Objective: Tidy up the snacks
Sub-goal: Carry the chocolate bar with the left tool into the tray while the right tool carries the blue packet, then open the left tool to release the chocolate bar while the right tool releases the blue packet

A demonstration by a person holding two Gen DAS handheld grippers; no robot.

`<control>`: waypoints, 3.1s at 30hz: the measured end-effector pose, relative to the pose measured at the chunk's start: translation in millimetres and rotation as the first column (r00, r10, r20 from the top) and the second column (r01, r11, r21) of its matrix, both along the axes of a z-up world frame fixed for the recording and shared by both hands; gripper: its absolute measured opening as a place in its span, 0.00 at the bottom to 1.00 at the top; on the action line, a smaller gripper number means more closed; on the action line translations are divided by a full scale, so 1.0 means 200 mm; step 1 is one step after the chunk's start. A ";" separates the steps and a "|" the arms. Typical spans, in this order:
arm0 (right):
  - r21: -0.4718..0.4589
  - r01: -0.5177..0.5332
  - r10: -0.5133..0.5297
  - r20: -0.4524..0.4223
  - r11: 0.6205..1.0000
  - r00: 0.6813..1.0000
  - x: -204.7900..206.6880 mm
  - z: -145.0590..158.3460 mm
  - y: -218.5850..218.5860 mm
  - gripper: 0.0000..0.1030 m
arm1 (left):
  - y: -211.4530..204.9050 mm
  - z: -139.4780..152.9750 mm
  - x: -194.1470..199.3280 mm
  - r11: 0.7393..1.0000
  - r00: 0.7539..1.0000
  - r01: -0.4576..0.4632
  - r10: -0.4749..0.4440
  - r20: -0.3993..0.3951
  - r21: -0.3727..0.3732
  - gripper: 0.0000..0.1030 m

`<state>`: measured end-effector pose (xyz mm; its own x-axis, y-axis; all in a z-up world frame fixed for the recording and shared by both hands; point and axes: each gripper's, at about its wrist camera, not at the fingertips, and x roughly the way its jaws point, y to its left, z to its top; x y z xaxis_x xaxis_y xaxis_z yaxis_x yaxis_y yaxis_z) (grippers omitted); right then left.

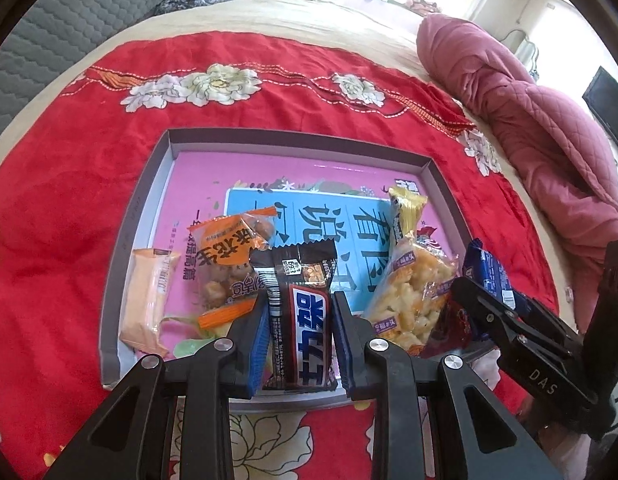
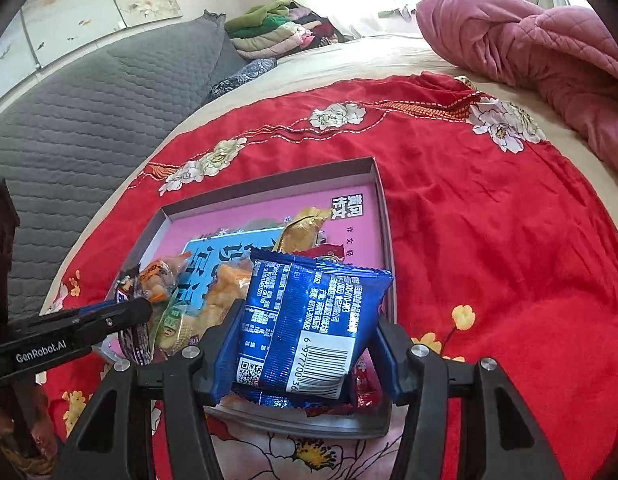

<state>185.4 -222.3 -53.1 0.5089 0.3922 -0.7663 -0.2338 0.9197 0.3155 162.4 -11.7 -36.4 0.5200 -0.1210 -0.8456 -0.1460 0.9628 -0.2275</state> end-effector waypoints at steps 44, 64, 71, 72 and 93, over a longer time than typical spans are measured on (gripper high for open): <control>0.009 -0.016 0.016 -0.015 1.000 1.000 0.02 -0.02 0.04 0.63 | -0.01 -0.02 0.00 1.000 1.000 0.019 -0.019 -0.018 -0.001 0.30; 0.011 -0.017 0.015 0.148 1.000 0.989 -0.10 0.21 0.02 0.73 | -0.05 0.10 -0.10 0.998 0.999 0.050 -0.051 0.018 0.025 0.56; 0.026 0.015 -0.019 0.139 1.000 0.990 -0.24 0.25 0.01 0.79 | -0.03 0.13 -0.20 0.999 0.999 0.047 -0.048 0.014 0.021 0.61; 0.025 0.023 -0.026 0.136 0.999 0.990 -0.27 0.25 0.01 0.82 | -0.02 0.13 -0.22 0.999 0.999 0.045 -0.045 0.013 0.023 0.62; -0.090 0.038 -0.029 0.103 0.995 0.994 -0.57 0.28 0.06 0.85 | 0.01 0.14 -0.50 0.998 0.998 0.055 -0.055 0.015 0.014 0.71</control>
